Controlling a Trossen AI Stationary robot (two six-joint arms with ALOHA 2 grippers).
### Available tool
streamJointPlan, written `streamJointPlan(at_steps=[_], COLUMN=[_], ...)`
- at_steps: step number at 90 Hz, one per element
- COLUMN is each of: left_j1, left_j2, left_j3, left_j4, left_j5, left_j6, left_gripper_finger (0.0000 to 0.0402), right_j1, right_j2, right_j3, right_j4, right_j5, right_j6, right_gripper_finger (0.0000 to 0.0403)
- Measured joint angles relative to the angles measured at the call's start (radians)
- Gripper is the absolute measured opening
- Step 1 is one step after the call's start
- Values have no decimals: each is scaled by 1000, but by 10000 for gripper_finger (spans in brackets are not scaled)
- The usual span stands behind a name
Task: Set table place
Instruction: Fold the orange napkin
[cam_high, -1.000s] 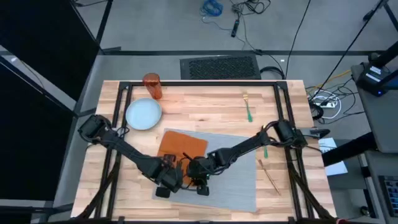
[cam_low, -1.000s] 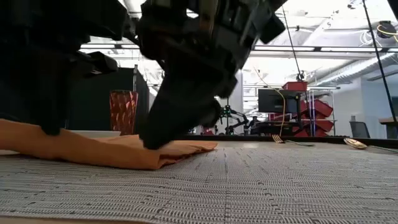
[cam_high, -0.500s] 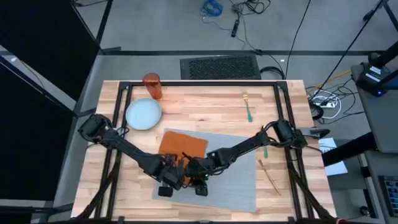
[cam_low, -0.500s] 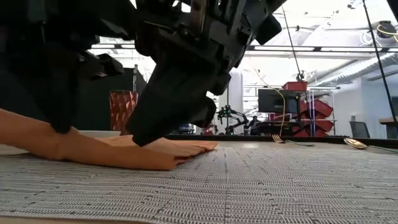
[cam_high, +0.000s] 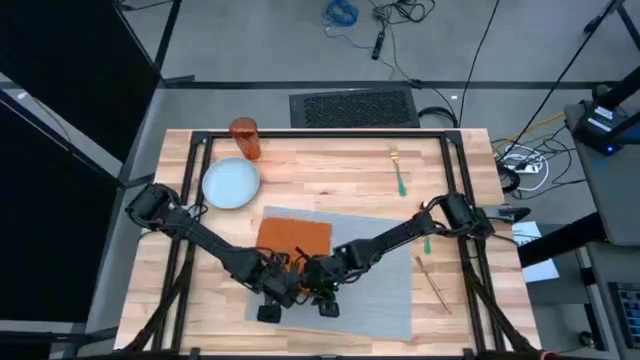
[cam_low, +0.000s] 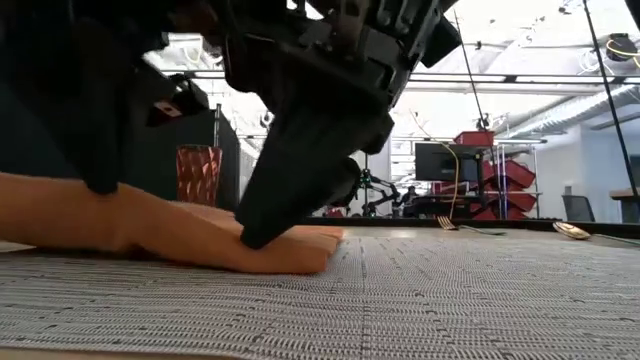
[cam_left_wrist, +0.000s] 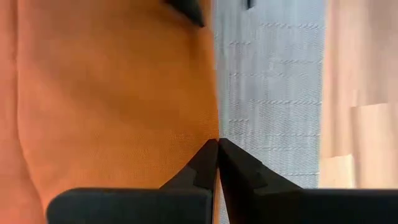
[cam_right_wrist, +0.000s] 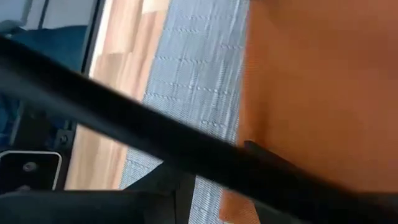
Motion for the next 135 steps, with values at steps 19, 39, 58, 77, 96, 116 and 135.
streamJointPlan(at_steps=[19,39,58,77,96,116,135], left_j1=[1,4,-4,-58,-95,-106,-121], left_j2=[0,0,0,0,0,0,0], left_j3=[8,10,11,11,10,-19,-40], left_j4=[-4,-5,-134,-184,-207,-227,-229], left_j5=[50,49,27,9,-60,-68,-39], left_j6=[-21,-24,-26,-42,-90,-147,-187], left_gripper_finger=[0,0,0,39,156,259,271], right_j1=[-2,3,10,18,16,16,16], right_j2=[-8,-62,-108,-108,-108,-108,-103], right_j3=[1,1,1,1,1,0,-1], right_j4=[-91,-186,-179,-130,-70,-65,-79], right_j5=[2,26,59,58,58,58,99], right_j6=[-54,-107,-122,-127,-128,-121,-96], right_gripper_finger=[119,119,119,118,118,119,118])
